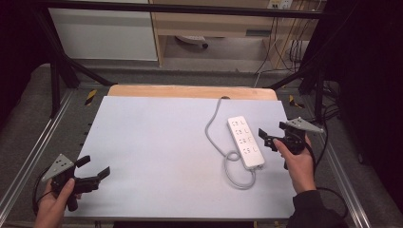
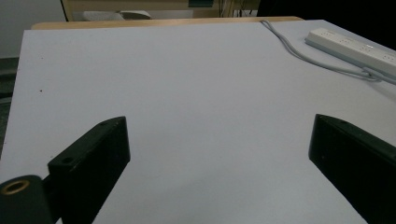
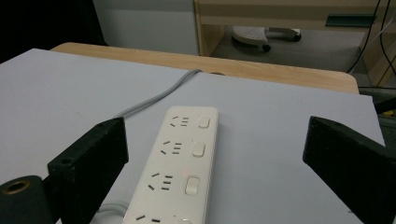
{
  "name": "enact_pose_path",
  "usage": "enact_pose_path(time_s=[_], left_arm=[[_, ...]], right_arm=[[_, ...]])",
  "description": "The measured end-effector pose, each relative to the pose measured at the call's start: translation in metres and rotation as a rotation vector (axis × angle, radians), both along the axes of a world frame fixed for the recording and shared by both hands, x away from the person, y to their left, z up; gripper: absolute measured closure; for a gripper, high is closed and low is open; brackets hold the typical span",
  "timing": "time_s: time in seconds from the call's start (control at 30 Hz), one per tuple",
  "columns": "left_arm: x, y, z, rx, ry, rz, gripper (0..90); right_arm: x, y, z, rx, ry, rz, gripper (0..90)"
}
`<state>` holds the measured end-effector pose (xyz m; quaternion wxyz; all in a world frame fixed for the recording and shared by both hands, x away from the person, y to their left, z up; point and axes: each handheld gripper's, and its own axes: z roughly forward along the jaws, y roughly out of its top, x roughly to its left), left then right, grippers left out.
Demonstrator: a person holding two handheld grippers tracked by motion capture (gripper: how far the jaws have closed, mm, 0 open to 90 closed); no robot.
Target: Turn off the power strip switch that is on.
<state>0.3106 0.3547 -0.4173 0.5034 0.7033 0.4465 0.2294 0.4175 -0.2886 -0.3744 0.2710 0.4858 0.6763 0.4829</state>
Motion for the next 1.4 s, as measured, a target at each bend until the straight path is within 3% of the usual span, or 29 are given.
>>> enact_pose_path(time_s=[0.3, 0.6, 0.63, 0.67, 0.77, 1.0, 1.4], left_arm=[[0.000, 0.000, 0.000, 0.001, 0.000, 0.002, 5.3], [0.001, 0.000, 0.000, 0.000, 0.000, 0.001, 5.3], [0.001, 0.000, 0.000, 0.000, 0.000, 0.000, 5.3], [0.001, 0.000, 0.000, 0.000, 0.000, 0.000, 5.3], [0.001, 0.000, 0.000, 0.000, 0.000, 0.000, 5.3], [0.001, 0.001, -0.001, -0.001, -0.001, 0.000, 5.3], [0.001, 0.001, -0.001, 0.001, -0.001, -0.001, 5.3]], right_arm=[[0.011, -0.001, -0.002, 0.018, 0.018, -0.015, 15.7], [0.017, 0.002, -0.006, 0.030, 0.012, -0.026, 36.3], [0.018, 0.003, -0.006, 0.016, 0.004, -0.024, 43.4], [0.018, 0.003, -0.006, 0.016, 0.004, -0.024, 43.4], [0.021, 0.008, -0.007, -0.006, 0.009, -0.021, 54.4], [0.024, 0.016, -0.010, -0.041, 0.008, -0.002, 69.0], [0.028, 0.024, -0.014, -0.058, 0.000, 0.019, 80.1]])
